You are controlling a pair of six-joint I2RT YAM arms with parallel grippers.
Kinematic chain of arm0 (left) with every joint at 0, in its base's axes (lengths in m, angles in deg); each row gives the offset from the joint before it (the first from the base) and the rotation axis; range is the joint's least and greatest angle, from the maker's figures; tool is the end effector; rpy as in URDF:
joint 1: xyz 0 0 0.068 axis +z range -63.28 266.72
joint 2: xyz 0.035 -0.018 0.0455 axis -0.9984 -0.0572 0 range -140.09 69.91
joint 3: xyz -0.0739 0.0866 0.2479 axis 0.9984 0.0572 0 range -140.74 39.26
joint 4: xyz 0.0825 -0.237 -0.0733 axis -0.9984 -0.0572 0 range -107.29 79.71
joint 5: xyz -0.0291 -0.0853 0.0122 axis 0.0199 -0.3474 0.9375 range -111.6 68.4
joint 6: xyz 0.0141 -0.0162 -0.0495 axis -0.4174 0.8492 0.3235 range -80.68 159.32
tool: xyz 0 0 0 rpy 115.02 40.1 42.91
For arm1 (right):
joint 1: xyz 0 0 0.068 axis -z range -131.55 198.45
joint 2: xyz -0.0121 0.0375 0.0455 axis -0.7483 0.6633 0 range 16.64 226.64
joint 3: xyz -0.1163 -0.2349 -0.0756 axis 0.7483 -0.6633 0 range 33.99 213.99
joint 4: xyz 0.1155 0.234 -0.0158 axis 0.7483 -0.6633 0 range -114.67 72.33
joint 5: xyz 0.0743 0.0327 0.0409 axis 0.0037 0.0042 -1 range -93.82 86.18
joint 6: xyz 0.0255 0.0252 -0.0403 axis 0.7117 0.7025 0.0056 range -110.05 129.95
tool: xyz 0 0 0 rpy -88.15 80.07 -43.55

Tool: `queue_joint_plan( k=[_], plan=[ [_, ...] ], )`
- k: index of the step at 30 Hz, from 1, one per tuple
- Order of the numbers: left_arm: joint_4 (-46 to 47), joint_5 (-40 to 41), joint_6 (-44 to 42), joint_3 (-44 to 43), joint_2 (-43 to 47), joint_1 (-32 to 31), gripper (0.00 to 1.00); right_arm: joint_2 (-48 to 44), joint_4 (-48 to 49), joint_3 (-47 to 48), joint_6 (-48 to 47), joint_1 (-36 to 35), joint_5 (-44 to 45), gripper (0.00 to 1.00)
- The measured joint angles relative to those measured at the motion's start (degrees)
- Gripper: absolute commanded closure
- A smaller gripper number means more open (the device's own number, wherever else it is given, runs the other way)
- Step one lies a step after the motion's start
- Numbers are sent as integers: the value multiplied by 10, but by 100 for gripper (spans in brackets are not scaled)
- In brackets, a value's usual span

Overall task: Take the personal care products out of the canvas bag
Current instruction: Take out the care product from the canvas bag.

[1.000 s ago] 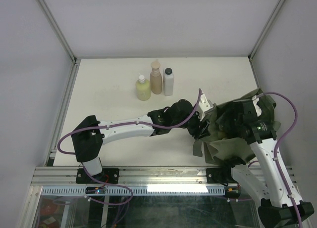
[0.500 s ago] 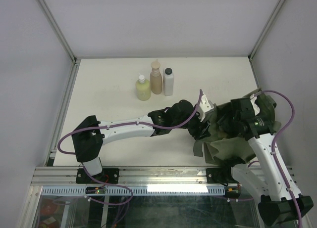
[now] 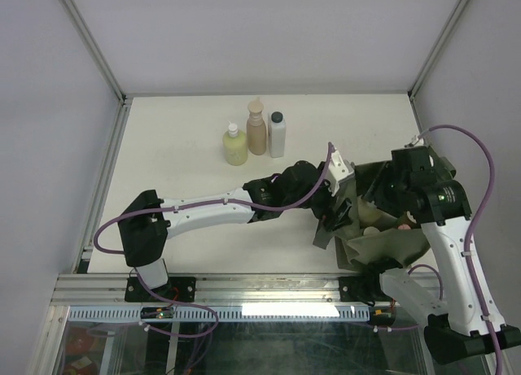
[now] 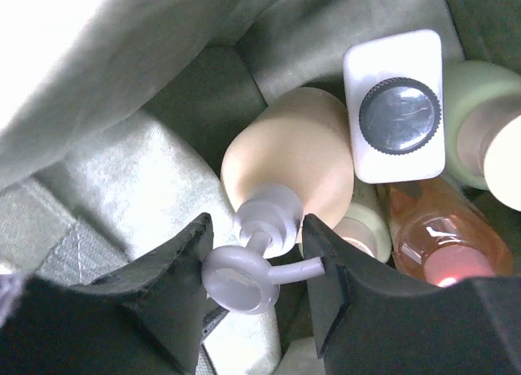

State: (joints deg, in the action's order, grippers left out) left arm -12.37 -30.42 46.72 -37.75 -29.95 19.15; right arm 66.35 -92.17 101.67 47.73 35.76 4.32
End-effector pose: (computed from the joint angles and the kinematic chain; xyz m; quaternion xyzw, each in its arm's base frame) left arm 0.1526 -0.3841 0.2876 0.4571 0.7066 -0.3777 0.3860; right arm 0.1222 0.0224 0.3564 0.2275 0.9280 0.0610 0.2888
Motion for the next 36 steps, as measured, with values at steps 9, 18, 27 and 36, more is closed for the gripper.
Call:
queue_joint_plan(
  k=[9, 18, 27, 36],
  plan=[
    [-1, 11, 0, 0, 38, 2, 1, 27, -47, 110, -105, 0, -22, 100],
    [-10, 39, -7, -24, 75, 2, 1, 58, -76, 182, -139, 0, -31, 100],
    [-12, 30, -14, -85, 69, 2, 1, 119, -122, 276, -156, 0, -30, 100],
    [67, -25, -71, -92, 38, 2, 1, 146, -172, 384, -168, 0, -22, 100]
  ],
)
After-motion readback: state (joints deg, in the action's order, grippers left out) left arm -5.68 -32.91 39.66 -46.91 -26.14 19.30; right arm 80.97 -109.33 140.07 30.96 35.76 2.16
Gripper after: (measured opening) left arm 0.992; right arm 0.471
